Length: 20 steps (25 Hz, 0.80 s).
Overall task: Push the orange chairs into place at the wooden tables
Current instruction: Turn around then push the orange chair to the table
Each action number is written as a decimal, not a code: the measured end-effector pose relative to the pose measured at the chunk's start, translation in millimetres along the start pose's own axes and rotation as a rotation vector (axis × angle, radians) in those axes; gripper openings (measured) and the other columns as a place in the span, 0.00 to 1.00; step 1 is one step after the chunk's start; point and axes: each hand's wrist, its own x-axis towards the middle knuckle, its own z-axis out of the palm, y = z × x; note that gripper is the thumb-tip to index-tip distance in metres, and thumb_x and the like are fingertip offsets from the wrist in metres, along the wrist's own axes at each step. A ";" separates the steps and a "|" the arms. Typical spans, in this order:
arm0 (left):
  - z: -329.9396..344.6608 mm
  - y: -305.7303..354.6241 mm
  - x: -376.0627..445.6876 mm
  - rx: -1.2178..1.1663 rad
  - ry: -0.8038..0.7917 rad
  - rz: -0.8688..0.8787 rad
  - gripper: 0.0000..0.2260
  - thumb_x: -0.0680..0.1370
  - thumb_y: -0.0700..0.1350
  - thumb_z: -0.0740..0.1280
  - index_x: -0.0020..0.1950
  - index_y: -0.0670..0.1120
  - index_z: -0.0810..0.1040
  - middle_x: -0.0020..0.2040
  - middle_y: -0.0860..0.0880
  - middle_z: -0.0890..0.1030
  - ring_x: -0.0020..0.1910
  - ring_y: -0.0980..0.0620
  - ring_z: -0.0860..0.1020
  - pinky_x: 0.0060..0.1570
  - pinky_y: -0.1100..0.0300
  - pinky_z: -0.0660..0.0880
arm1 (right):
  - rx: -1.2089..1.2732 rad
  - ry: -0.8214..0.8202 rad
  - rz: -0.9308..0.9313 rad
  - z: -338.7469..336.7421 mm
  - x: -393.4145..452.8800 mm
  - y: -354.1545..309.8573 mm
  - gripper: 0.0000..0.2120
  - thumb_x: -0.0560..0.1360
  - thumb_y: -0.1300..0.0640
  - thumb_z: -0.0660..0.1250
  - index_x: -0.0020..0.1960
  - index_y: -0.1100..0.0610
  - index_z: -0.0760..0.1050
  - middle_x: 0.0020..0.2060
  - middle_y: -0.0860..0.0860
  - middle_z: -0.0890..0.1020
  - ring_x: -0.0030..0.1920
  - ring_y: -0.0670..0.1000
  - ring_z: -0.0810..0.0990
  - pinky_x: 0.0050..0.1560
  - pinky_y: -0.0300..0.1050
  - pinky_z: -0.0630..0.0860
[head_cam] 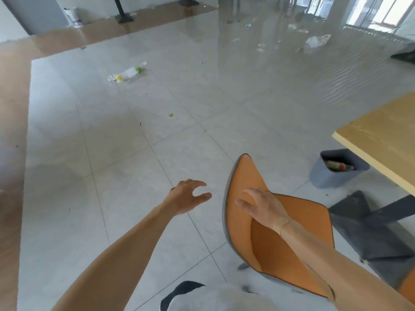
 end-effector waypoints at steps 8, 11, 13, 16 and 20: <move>-7.1 31.0 144.0 0.106 -0.260 0.266 0.25 0.75 0.66 0.63 0.71 0.61 0.68 0.73 0.56 0.68 0.73 0.54 0.61 0.71 0.48 0.61 | 0.164 0.102 0.296 17.3 37.7 30.7 0.29 0.76 0.33 0.56 0.71 0.48 0.68 0.68 0.46 0.72 0.68 0.50 0.68 0.63 0.48 0.71; -8.3 45.1 204.8 0.208 -0.354 0.478 0.30 0.73 0.66 0.66 0.73 0.60 0.65 0.76 0.55 0.62 0.75 0.53 0.57 0.72 0.46 0.59 | 0.259 0.168 0.480 30.6 57.5 30.2 0.29 0.76 0.32 0.56 0.70 0.47 0.67 0.67 0.46 0.73 0.66 0.50 0.70 0.62 0.48 0.72; -6.9 54.6 237.2 0.350 -0.431 0.678 0.32 0.72 0.68 0.65 0.74 0.59 0.64 0.77 0.54 0.59 0.76 0.51 0.54 0.73 0.46 0.57 | 0.349 0.229 0.629 43.3 65.5 19.7 0.29 0.75 0.31 0.56 0.70 0.45 0.68 0.66 0.46 0.74 0.64 0.50 0.72 0.61 0.50 0.73; 1.0 67.2 271.4 0.545 -0.601 0.953 0.33 0.71 0.71 0.62 0.72 0.59 0.66 0.77 0.53 0.59 0.78 0.51 0.50 0.75 0.43 0.50 | 0.455 0.353 0.877 69.3 67.2 -9.7 0.28 0.75 0.31 0.56 0.69 0.43 0.67 0.67 0.45 0.73 0.65 0.51 0.71 0.60 0.50 0.73; 21.6 76.0 279.5 0.687 -0.723 1.164 0.35 0.68 0.77 0.55 0.69 0.60 0.70 0.74 0.57 0.63 0.76 0.52 0.53 0.73 0.39 0.49 | 0.453 0.430 1.138 103.5 60.5 -61.0 0.29 0.74 0.28 0.50 0.68 0.41 0.69 0.67 0.43 0.73 0.66 0.51 0.70 0.64 0.52 0.70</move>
